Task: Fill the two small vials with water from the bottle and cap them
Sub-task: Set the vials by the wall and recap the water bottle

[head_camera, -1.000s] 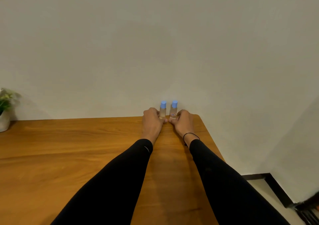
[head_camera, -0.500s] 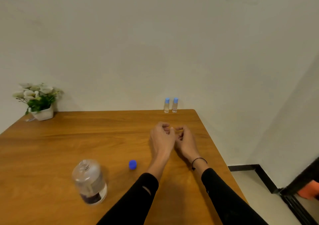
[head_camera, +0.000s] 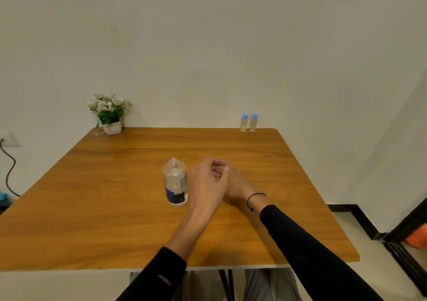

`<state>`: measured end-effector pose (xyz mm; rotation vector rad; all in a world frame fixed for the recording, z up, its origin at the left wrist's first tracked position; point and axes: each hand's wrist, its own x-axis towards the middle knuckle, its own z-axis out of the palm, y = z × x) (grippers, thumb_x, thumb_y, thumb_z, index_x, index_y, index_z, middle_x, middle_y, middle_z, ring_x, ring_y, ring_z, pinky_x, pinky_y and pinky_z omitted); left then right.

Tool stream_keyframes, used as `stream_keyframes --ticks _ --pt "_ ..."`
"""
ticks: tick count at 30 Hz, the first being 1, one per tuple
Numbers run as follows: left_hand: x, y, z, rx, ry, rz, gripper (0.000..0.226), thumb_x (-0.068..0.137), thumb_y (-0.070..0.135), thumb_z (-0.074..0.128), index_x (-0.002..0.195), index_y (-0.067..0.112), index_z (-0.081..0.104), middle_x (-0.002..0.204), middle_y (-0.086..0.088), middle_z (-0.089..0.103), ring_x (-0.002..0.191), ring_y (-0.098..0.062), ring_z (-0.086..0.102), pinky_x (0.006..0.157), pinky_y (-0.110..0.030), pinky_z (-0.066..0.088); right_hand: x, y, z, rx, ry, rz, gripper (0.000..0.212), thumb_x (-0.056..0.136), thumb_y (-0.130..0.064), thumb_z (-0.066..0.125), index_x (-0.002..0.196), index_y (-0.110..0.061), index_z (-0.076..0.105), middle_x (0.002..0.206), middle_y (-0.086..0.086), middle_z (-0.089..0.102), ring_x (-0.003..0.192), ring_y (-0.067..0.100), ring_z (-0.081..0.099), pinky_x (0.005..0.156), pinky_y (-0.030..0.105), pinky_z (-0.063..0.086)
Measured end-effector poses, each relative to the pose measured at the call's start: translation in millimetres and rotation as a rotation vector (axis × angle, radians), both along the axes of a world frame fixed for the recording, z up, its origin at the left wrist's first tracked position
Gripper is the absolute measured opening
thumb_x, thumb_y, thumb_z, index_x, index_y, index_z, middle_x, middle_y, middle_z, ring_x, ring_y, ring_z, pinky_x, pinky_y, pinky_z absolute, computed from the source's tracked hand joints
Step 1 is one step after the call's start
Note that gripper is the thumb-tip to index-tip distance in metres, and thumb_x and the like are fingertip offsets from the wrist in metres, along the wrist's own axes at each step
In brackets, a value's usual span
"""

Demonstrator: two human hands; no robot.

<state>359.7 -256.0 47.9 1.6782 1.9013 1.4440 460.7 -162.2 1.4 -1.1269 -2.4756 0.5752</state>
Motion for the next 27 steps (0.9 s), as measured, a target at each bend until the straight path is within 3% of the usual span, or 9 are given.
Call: stream_keyframes --ticks 3,4,6,8,13,16,19,22,27 --pt "-25.2 -22.7 30.3 0.091 0.076 0.037 0.013 0.094 0.035 0.074 0.103 0.025 0.072 0.085 0.014 0.071 0.075 0.0 0.065 0.072 -0.005 0.047 -22.6 5.2 -11.9 0.03 -0.157 -0.09 0.046 0.104 -0.043 0.049 0.149 -0.051 0.044 0.151 -0.002 0.049 0.132 0.027 0.051 0.096 0.045 0.057" --pt "-35.8 -28.6 39.8 0.125 0.073 0.049 0.014 0.094 0.036 0.074 0.102 0.025 0.072 0.08 0.014 0.071 0.072 -0.001 0.064 0.071 -0.009 0.05 -28.4 8.6 -16.9 0.047 -0.203 -0.116 0.042 0.104 -0.037 0.05 0.145 -0.045 0.048 0.143 0.001 0.05 0.126 0.028 0.054 0.088 0.042 0.056" --pt "-60.9 -37.8 53.3 0.166 0.02 0.068 0.016 0.093 0.038 0.076 0.103 0.026 0.073 0.076 0.013 0.069 0.068 -0.001 0.063 0.067 -0.025 0.056 -32.4 2.7 -12.0 0.072 -0.252 -0.138 0.019 0.106 -0.022 0.051 0.123 -0.025 0.059 0.12 0.004 0.052 0.109 0.029 0.057 0.077 0.036 0.046" --pt "-88.3 -44.0 56.0 0.169 -0.021 0.103 0.021 0.09 0.041 0.079 0.106 0.028 0.072 0.08 0.014 0.069 0.071 -0.001 0.061 0.067 -0.029 0.057 -31.7 -0.8 -8.3 0.092 -0.221 -0.155 0.008 0.107 -0.018 0.053 0.108 -0.023 0.059 0.109 0.002 0.053 0.099 0.025 0.058 0.075 0.033 0.045" --pt "-135.5 -46.3 18.6 -0.001 0.008 0.101 0.062 0.078 0.061 0.082 0.13 0.034 0.061 0.119 0.014 0.061 0.103 -0.007 0.058 0.082 -0.031 0.055 -36.2 -12.7 17.1 -0.015 0.255 -0.212 0.009 0.107 -0.019 0.057 0.11 -0.025 0.052 0.102 -0.003 0.062 0.088 0.009 0.066 0.073 0.026 0.054" --pt "-142.8 -36.1 -7.3 -0.131 0.0 0.022 0.091 0.067 0.072 0.083 0.145 0.037 0.049 0.139 0.011 0.052 0.119 -0.013 0.056 0.093 -0.038 0.058 -50.2 -23.7 45.8 -0.107 0.541 -0.108 0.017 0.109 -0.012 0.056 0.123 -0.02 0.058 0.114 0.001 0.065 0.095 0.009 0.077 0.084 0.028 0.064" --pt "-140.3 -26.0 -21.2 -0.154 -0.026 -0.045 0.104 0.062 0.073 0.084 0.15 0.033 0.045 0.147 0.008 0.051 0.126 -0.014 0.055 0.099 -0.039 0.055 -68.5 -34.3 69.0 0.005 0.632 -0.062 0.012 0.103 -0.013 0.068 0.113 -0.018 0.072 0.113 -0.006 0.072 0.101 0.008 0.071 0.083 0.02 0.06" --pt "-135.9 -19.7 -28.4 -0.173 -0.033 -0.079 0.108 0.059 0.076 0.083 0.149 0.031 0.045 0.144 0.007 0.056 0.125 -0.013 0.057 0.099 -0.038 0.056 -81.5 -43.1 80.6 0.049 0.612 -0.035 0.011 0.094 -0.013 0.079 0.102 -0.016 0.073 0.101 -0.007 0.074 0.095 0.006 0.067 0.08 0.016 0.053" --pt "-134.8 -13.1 -39.3 -0.159 -0.018 -0.082 0.079 0.065 0.066 0.085 0.13 0.031 0.057 0.115 0.014 0.066 0.103 -0.005 0.063 0.084 -0.033 0.059 -82.4 -33.3 90.5 0.049 0.25 0.148 0.015 0.096 -0.011 0.076 0.097 -0.014 0.062 0.097 -0.003 0.069 0.091 0.016 0.065 0.081 0.034 0.056"
